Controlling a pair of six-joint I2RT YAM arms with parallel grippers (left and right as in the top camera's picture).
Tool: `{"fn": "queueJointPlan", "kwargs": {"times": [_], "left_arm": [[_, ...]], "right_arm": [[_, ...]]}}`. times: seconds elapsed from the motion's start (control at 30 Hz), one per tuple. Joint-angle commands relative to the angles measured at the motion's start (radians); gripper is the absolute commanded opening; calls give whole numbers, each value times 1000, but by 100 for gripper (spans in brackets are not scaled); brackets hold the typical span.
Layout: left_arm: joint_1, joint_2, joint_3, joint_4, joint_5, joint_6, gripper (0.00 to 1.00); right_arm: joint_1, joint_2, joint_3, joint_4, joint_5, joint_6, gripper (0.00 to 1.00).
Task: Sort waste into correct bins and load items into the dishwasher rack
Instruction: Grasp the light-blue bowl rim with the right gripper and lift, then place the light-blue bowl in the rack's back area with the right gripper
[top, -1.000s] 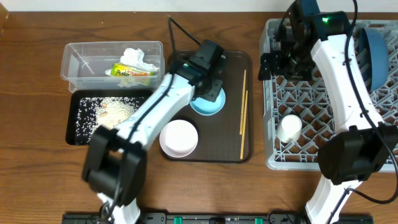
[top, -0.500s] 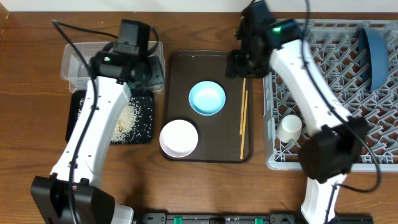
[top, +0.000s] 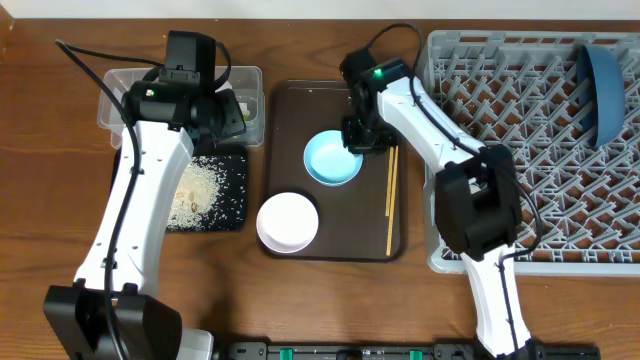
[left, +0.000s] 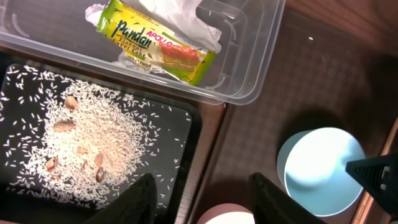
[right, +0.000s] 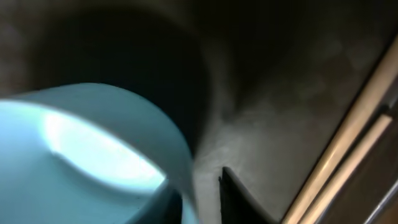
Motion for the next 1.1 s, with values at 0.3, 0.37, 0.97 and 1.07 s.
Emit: {"fn": "queueJointPlan", "kwargs": {"times": [0.3, 0.37, 0.97, 1.07], "left_arm": [[3, -13, 16, -3, -9, -3, 79], [3, -13, 16, -3, -9, -3, 80], [3, -13, 16, -3, -9, -3, 82], [3, -13, 16, -3, -9, -3, 83]], "right_arm": [[-7, -1, 15, -23, 37, 16, 1], [-25, -26, 38, -50, 66, 14, 1], [-239, -462, 76, -108, 1073, 32, 2], [-263, -442, 73, -102, 1213, -3, 1]]}}
